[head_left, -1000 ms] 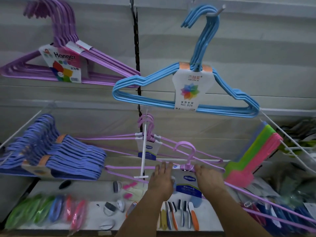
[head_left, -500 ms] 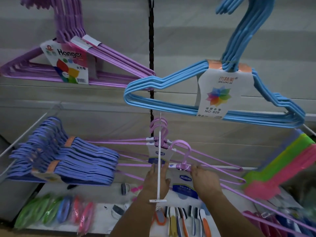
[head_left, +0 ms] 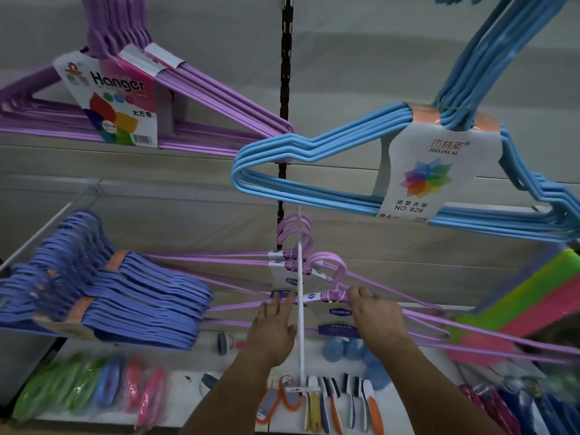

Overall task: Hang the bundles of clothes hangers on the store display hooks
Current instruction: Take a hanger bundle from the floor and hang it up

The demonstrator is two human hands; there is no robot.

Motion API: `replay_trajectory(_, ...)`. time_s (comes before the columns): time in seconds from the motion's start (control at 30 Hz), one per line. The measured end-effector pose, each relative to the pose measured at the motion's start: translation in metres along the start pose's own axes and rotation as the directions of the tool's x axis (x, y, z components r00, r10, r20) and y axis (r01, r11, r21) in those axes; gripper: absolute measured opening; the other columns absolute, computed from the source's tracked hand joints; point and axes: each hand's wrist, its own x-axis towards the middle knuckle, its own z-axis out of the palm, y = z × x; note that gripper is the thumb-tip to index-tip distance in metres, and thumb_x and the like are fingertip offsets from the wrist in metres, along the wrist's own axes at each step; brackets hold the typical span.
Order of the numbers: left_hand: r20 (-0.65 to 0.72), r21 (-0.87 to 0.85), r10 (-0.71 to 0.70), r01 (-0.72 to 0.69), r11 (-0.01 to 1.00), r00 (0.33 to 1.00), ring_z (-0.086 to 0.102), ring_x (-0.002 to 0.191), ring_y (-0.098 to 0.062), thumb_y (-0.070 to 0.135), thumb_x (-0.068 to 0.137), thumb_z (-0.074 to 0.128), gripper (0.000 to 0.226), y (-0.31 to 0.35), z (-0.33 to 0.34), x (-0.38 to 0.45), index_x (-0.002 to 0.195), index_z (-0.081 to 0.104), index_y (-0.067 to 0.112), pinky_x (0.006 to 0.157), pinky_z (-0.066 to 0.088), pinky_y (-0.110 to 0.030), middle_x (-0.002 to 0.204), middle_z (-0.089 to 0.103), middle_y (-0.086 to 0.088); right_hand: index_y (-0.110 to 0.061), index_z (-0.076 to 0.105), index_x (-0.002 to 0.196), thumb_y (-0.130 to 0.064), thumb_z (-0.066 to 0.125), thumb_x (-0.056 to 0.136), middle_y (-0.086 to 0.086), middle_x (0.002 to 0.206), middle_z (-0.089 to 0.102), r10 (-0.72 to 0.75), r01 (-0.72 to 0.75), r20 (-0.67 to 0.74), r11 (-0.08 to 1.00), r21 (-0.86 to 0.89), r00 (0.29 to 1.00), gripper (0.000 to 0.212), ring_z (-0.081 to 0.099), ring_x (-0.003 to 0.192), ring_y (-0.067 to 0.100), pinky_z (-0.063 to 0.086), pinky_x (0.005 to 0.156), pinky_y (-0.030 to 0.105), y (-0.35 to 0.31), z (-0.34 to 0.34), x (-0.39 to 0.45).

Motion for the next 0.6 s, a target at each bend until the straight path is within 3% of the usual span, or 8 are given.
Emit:
replay_trajectory(0.07,-0.030,-0.034,0.006,-0.007,0.999,1.000,-0.007,0.147,-0.033,0.031,0.102,0.035,0.068,0.002,0.002,0.002,0.152,-0.011,0.025,0.120,0.010,-0.043,0.161,-0.012,-0.002,-0.007,0.063,0.085,-0.009,0.086,0.055,0.009,0.071,0.062,-0.016,0.021,0.085,0.998,-0.060,0.996,0.038,0.060,0.044,0.022,0.025,0.041,0.023,0.001,-0.015,0.000)
replay_trajectory(0.13,-0.083,-0.021,0.013,-0.015,1.000,0.996,-0.006,0.147,-0.032,0.031,0.102,0.035,0.067,0.002,0.003,0.005,0.152,-0.009,0.025,0.121,0.009,-0.041,0.161,-0.008,-0.003,-0.010,0.048,0.120,-0.011,0.048,0.095,0.008,0.110,0.060,-0.041,0.054,0.120,0.993,-0.109,0.992,0.025,0.067,0.082,0.023,0.036,0.055,0.029,0.005,-0.015,0.005)
replay_trajectory(0.23,-0.151,0.015,0.005,-0.003,1.000,0.988,-0.001,0.148,-0.030,0.032,0.103,0.032,0.064,0.002,-0.002,0.006,0.153,-0.006,0.022,0.121,0.009,-0.039,0.161,-0.003,-0.004,-0.013,0.039,0.128,-0.010,0.030,0.101,0.006,0.119,0.055,-0.021,0.038,0.141,0.992,-0.117,0.990,0.028,0.064,0.093,0.022,0.039,0.061,0.030,0.002,-0.021,0.015)
replay_trajectory(0.33,-0.156,0.019,0.002,0.002,1.000,0.988,0.000,0.148,-0.029,0.032,0.103,0.032,0.064,0.002,-0.008,0.004,0.152,-0.007,0.023,0.121,0.011,-0.039,0.161,-0.004,-0.003,-0.012,0.042,0.126,-0.009,0.037,0.099,0.006,0.116,0.057,0.008,0.005,0.129,0.995,-0.104,0.992,0.028,0.064,0.091,0.022,0.042,0.061,0.030,0.001,-0.017,0.022)
replay_trajectory(0.37,-0.149,0.019,0.005,-0.002,1.000,0.989,0.000,0.148,-0.029,0.032,0.103,0.032,0.064,0.001,-0.010,0.004,0.152,-0.008,0.024,0.121,0.011,-0.038,0.161,-0.005,-0.003,-0.010,0.048,0.120,-0.009,0.049,0.094,0.008,0.108,0.060,0.008,-0.001,0.069,0.994,-0.107,0.998,0.026,0.066,0.084,0.023,0.043,0.058,0.030,0.000,-0.016,0.024)
replay_trajectory(0.43,-0.135,0.011,0.012,-0.011,1.000,0.991,-0.001,0.148,-0.028,0.032,0.103,0.031,0.064,-0.001,-0.011,0.005,0.152,-0.009,0.024,0.120,0.012,-0.038,0.161,-0.005,-0.001,-0.008,0.064,0.087,-0.007,0.085,0.057,0.009,0.071,0.064,-0.003,-0.001,-0.043,0.996,-0.084,0.999,0.037,0.062,0.051,0.023,0.041,0.040,0.025,0.001,-0.010,0.027)
replay_trajectory(0.5,-0.141,0.000,0.013,-0.013,1.000,0.990,-0.001,0.148,-0.026,0.032,0.103,0.031,0.063,-0.003,-0.012,0.006,0.152,-0.009,0.026,0.120,0.013,-0.038,0.161,-0.005,0.001,-0.010,0.064,0.063,-0.002,0.090,0.026,0.005,0.049,0.055,-0.003,-0.004,-0.109,0.998,-0.064,0.994,0.046,0.051,0.032,0.022,0.035,0.031,0.020,0.003,-0.007,0.029)
replay_trajectory(0.6,-0.162,0.003,0.015,-0.014,1.000,0.987,-0.001,0.148,-0.025,0.028,0.102,0.033,0.065,-0.003,-0.011,0.006,0.152,-0.009,0.028,0.120,0.014,-0.038,0.161,-0.004,0.002,-0.012,0.064,0.063,-0.004,0.091,0.027,0.004,0.048,0.054,-0.004,-0.001,-0.143,1.000,-0.030,0.990,0.046,0.050,0.032,0.022,0.034,0.032,0.020,0.010,-0.001,0.031)
